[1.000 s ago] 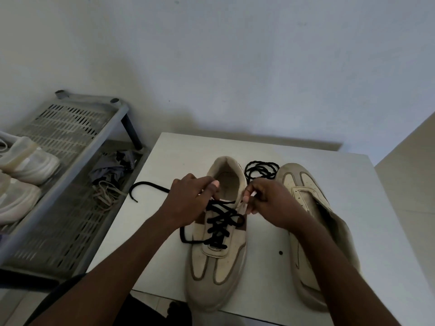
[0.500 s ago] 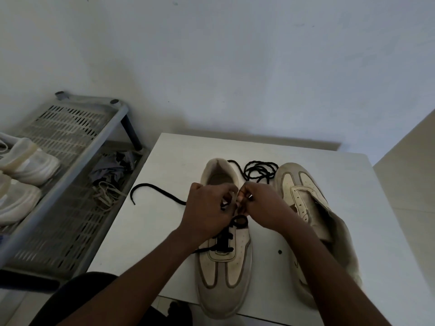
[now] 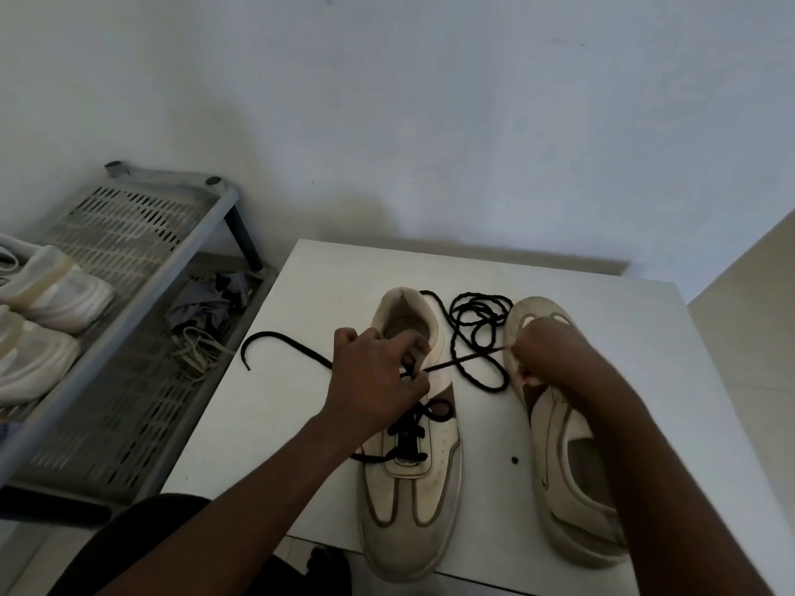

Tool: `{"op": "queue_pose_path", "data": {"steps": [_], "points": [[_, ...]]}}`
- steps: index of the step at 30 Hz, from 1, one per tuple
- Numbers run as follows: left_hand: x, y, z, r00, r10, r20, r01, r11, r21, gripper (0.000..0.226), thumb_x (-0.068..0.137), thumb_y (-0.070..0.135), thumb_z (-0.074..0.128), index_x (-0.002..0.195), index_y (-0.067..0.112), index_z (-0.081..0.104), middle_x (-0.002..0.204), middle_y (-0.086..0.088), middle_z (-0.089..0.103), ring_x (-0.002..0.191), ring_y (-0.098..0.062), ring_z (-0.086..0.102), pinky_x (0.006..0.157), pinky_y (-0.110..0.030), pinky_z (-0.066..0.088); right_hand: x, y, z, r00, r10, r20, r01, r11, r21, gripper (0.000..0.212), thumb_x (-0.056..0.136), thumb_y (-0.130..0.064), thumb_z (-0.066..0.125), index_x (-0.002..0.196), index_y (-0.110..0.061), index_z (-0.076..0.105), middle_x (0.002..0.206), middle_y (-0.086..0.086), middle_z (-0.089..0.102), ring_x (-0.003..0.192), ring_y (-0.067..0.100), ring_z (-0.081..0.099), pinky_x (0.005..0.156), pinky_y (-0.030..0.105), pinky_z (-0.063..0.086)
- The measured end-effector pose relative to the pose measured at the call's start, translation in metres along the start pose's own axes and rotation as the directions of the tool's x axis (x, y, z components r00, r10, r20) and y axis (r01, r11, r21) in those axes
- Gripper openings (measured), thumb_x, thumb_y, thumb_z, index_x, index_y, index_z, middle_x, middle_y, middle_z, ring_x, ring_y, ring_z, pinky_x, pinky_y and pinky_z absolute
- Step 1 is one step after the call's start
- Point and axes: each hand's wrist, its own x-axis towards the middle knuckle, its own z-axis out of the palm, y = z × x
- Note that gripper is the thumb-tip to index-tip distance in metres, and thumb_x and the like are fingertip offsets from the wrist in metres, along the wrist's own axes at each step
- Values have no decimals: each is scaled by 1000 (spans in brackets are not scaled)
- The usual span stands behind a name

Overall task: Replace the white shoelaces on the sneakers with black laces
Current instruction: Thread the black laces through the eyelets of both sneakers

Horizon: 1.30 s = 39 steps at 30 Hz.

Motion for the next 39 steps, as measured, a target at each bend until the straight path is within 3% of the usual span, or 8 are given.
{"op": "queue_pose_path", "data": {"steps": [6, 13, 17, 25, 29, 33, 36, 39], "points": [[1, -5, 3, 1000, 11, 14, -10, 998, -59, 34, 68, 46, 49, 98, 36, 63, 69, 21, 58, 73, -3, 58, 79, -25, 17, -7, 9, -1, 782, -83, -618, 150, 987, 57, 16, 94, -14, 48, 104, -4, 54, 107, 14, 57, 92, 31, 54, 74, 30, 34], [2, -9, 7, 1000, 3, 1, -3, 994, -110, 34, 72, 50, 51, 99, 33, 62, 69, 23, 54, 70, 0, 53, 78, -27, 19, -18, -14, 41, 850, -518, 101, 527, 841, -123, 42, 77, -29, 78, 115, -27, 59, 113, -4, 54, 92, 14, 57, 80, 32, 51], [1, -8, 7, 1000, 1, 13, 0, 993, -115, 36, 72, 53, 44, 97, 33, 61, 72, 20, 60, 72, 0, 55, 76, -26, 18, -17, -10, 48, 840, -540, 51, 541, 841, -17, 17, 79, -15, 77, 90, -20, 65, 86, -5, 64, 72, 9, 61, 62, 22, 52], [2, -9, 7, 997, -41, 61, 43, 999, -28, 39, 74, 59, 43, 88, 36, 71, 65, 24, 53, 79, -1, 50, 78, -27, 15, -13, -3, 38, 784, -613, -92, 584, 780, -225, 11, 87, -32, 65, 79, -28, 60, 75, -15, 61, 71, 8, 58, 66, 27, 47], [0, -8, 3, 996, -71, 53, 73, 996, -43, 45, 72, 61, 38, 81, 36, 74, 59, 25, 52, 77, -2, 47, 80, -27, 15, -5, 13, 2, 788, -326, -523, 379, 925, -5, 12, 85, -25, 65, 76, -30, 59, 80, -13, 66, 66, 13, 59, 61, 25, 39], [1, -3, 0, 993, -102, 58, 106, 991, -76, 43, 73, 59, 43, 87, 37, 76, 67, 26, 63, 79, -1, 48, 81, -26, 15, -5, 31, -19, 598, -58, -799, 285, 948, 145, 2, 89, -20, 62, 88, -21, 60, 100, -1, 65, 82, 20, 56, 70, 26, 32], [0, -3, 1, 991, -121, 56, 127, 986, -105, 41, 73, 57, 43, 89, 38, 76, 55, 27, 52, 73, 6, 46, 83, -26, 16, -7, 20, -5, 673, -66, -736, 253, 957, 145, 42, 86, -25, 71, 121, -15, 52, 132, 6, 43, 88, 26, 61, 79, 31, 40], [1, -5, 2, 992, -106, 73, 113, 988, -106, 40, 75, 58, 43, 91, 40, 75, 67, 22, 64, 74, 7, 45, 85, -27, 18, -15, -3, 7, 782, -441, -441, 447, 889, -97, 57, 76, -31, 80, 127, -25, 54, 137, -6, 43, 87, 14, 61, 89, 32, 47]]}}
